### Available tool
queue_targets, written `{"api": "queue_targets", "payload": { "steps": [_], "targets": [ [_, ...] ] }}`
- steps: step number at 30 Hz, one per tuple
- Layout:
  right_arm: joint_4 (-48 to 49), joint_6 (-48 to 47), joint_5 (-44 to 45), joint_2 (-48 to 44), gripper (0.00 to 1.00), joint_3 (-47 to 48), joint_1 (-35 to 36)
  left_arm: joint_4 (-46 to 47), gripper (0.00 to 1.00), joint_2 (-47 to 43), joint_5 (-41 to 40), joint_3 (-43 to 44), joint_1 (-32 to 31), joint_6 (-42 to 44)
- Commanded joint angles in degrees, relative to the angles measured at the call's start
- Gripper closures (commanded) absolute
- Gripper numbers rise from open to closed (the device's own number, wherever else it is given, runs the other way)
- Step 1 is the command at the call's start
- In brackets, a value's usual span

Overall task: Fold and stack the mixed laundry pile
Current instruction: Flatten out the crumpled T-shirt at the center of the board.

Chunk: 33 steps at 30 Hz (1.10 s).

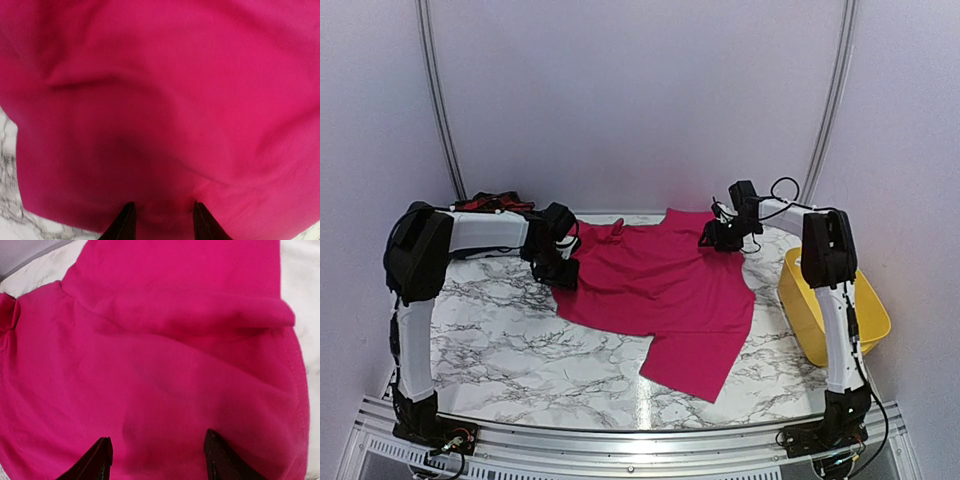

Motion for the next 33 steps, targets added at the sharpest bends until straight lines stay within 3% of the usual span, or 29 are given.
{"api": "queue_targets", "payload": {
  "steps": [1, 3, 5, 8, 12, 16, 19, 22, 27, 33],
  "targets": [
    [-8.3, -1.4, 3.7, 6.4, 0.36, 16.9, -3.0, -1.5, 0.56, 6.0, 2.9, 12.8, 2.2, -6.3],
    [-10.1, -2.2, 2.1, 5.6, 0.33, 21.2, -3.0, -1.4, 0.49, 4.3, 3.7, 14.8, 3.1, -9.3],
    [-8.3, -2.3, -1.5, 0.9, 0.32, 18.2, -2.7, -1.1, 0.42, 1.5, 3.4, 14.0, 3.2, -10.8],
    [-3.8, -3.0, -5.6, -11.2, 0.32, 5.9, -1.5, 0.0, 0.31, -4.1, 2.7, 8.7, 3.3, -13.4],
    [-1.4, -4.5, -8.3, -26.0, 0.32, -13.1, 2.7, 5.8, 0.02, -12.9, 1.1, -2.2, 3.8, -17.6],
    [-4.2, -6.2, -3.7, -37.3, 0.31, -30.2, 13.4, 10.0, 0.01, -19.2, 0.0, -9.3, 4.2, -19.5],
    [-7.0, 0.2, 2.0, -44.6, 0.29, -41.1, 19.4, 10.7, 0.01, -20.9, 2.2, -11.3, 4.2, -19.3],
    [-5.5, 7.2, 3.8, -53.1, 0.29, -53.1, 21.1, 11.3, 0.01, -23.7, 0.7, -14.5, 4.0, -20.2],
    [-9.1, 12.8, 8.9, -60.7, 0.27, -61.6, 25.5, 12.7, 0.01, -26.7, 0.0, -19.6, 3.9, -20.3],
    [-8.4, 18.8, 13.3, -56.5, 0.23, -65.0, 32.2, 12.6, 0.01, -28.6, -1.7, -22.4, 3.9, -21.1]
  ]
}}
